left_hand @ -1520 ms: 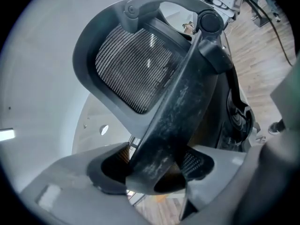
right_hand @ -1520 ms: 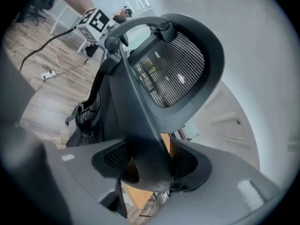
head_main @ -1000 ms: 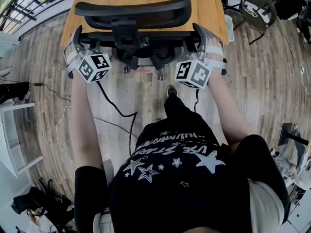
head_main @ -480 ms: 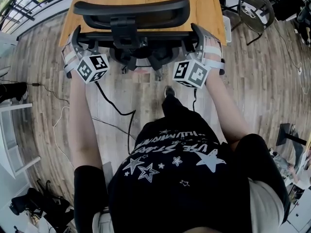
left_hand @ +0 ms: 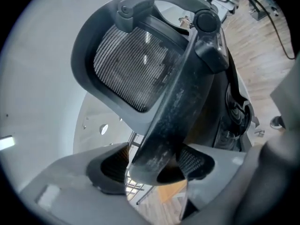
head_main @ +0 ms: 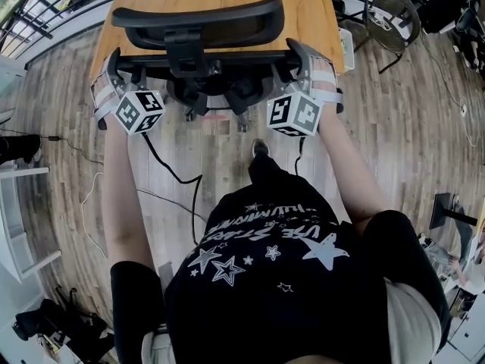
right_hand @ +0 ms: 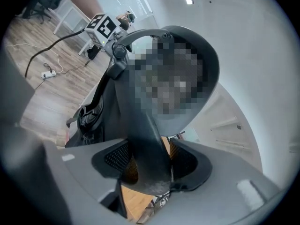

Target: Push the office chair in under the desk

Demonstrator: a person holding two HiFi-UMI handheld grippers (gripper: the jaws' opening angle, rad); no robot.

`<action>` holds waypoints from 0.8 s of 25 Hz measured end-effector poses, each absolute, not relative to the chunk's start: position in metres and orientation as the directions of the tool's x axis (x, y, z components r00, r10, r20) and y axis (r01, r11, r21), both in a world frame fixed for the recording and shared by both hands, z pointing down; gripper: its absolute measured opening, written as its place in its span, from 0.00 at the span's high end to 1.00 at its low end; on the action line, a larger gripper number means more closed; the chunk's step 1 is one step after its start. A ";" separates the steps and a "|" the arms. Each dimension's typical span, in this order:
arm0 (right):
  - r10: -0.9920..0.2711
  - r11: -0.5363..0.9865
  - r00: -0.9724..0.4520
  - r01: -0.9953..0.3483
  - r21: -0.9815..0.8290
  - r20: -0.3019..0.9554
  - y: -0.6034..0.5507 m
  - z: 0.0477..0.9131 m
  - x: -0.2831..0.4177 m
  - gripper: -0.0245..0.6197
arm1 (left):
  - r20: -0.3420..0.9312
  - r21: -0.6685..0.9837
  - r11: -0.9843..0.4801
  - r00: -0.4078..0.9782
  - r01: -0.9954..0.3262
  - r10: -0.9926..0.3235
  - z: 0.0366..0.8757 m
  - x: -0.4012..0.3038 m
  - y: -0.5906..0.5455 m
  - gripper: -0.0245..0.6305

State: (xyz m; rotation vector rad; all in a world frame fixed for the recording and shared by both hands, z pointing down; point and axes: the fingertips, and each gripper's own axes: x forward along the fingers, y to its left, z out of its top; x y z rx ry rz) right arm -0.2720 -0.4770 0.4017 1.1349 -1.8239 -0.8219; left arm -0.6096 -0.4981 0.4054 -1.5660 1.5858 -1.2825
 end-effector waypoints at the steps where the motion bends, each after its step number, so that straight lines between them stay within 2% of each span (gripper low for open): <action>1: -0.917 0.385 -0.263 -0.386 0.838 0.300 -0.476 0.401 -0.272 0.56 | 0.225 -0.889 -0.135 -0.160 -0.437 -0.961 0.403 -0.609 -0.497 0.49; 8: -0.902 0.417 -0.297 -0.406 0.813 0.314 -0.465 0.396 -0.269 0.56 | 0.227 -0.853 -0.112 -0.171 -0.509 -0.959 0.395 -0.602 -0.475 0.49; 20: -0.901 0.403 -0.359 -0.490 0.773 0.243 -0.419 0.374 -0.279 0.68 | 0.182 -0.715 -0.056 -0.108 -0.697 -0.977 0.389 -0.571 -0.416 0.49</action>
